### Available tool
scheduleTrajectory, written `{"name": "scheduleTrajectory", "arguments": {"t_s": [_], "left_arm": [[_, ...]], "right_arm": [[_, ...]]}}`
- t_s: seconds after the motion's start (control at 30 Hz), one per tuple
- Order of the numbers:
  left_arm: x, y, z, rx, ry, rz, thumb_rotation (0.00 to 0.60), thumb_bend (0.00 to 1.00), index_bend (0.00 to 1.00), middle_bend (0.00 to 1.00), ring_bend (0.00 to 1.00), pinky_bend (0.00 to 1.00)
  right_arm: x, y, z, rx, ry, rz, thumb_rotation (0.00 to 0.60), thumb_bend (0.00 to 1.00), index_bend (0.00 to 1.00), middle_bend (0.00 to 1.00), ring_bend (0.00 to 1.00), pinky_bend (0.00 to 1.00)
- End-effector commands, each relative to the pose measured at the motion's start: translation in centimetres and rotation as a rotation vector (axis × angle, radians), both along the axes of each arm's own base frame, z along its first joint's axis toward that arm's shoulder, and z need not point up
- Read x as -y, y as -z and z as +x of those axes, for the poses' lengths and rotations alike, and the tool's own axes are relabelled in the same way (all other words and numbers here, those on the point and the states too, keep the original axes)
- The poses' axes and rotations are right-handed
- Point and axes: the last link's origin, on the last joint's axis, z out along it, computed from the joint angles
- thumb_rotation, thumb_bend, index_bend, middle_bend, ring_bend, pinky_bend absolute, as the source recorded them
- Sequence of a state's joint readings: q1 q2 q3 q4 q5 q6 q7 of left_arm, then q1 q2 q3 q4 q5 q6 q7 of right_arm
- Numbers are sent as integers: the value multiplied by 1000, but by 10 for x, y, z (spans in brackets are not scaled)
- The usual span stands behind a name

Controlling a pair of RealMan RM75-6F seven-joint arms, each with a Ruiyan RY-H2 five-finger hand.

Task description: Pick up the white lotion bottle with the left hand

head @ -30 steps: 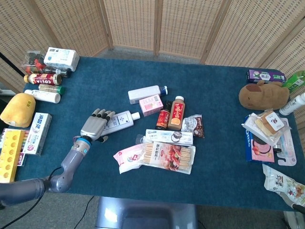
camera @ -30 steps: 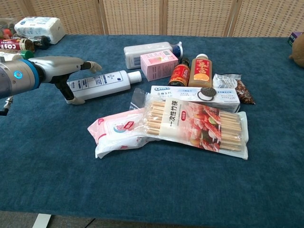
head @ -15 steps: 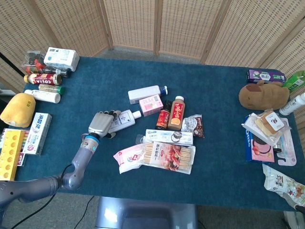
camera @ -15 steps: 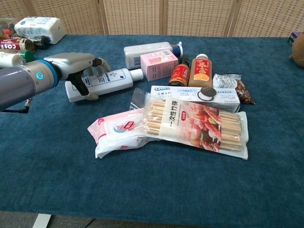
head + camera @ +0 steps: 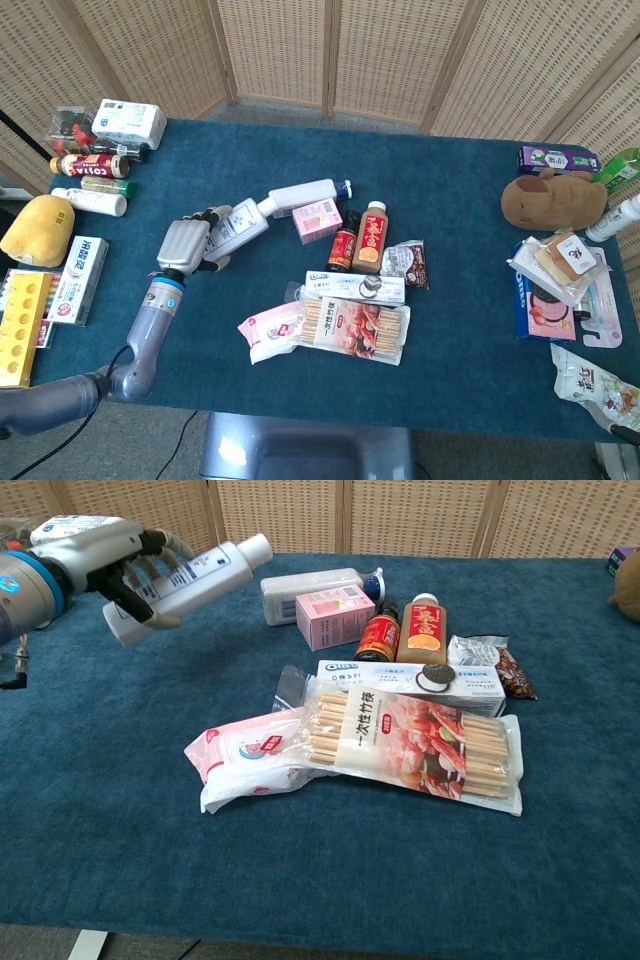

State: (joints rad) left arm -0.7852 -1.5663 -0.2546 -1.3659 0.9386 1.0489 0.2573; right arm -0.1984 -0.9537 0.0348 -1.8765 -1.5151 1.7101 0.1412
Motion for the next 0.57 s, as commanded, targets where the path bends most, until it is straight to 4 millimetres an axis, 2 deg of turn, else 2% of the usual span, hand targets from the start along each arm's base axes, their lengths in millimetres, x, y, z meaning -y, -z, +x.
{"name": "scheduleTrajectory", "arguments": {"t_s": [0.03, 0.27, 0.4, 0.57], "left_arm": [[10, -48, 6, 110, 26, 91, 600, 430, 681, 801, 923, 806], [32, -107, 22, 267, 74, 191, 600, 427, 671, 793, 910, 795], [42, -127, 29, 333, 103, 219, 600, 426, 666, 787, 901, 786], [49, -139, 35, 352, 136, 241, 600, 422, 659, 775, 896, 780]], "right_arm": [[3, 4, -3, 15, -2, 8, 600, 40, 0, 0, 0, 0], [13, 20, -5, 46, -23, 44, 600, 38, 0, 0, 0, 0], [18, 26, -5, 51, -34, 60, 600, 39, 0, 0, 0, 0], [20, 26, -4, 47, -38, 58, 600, 40, 0, 0, 0, 0]]}}
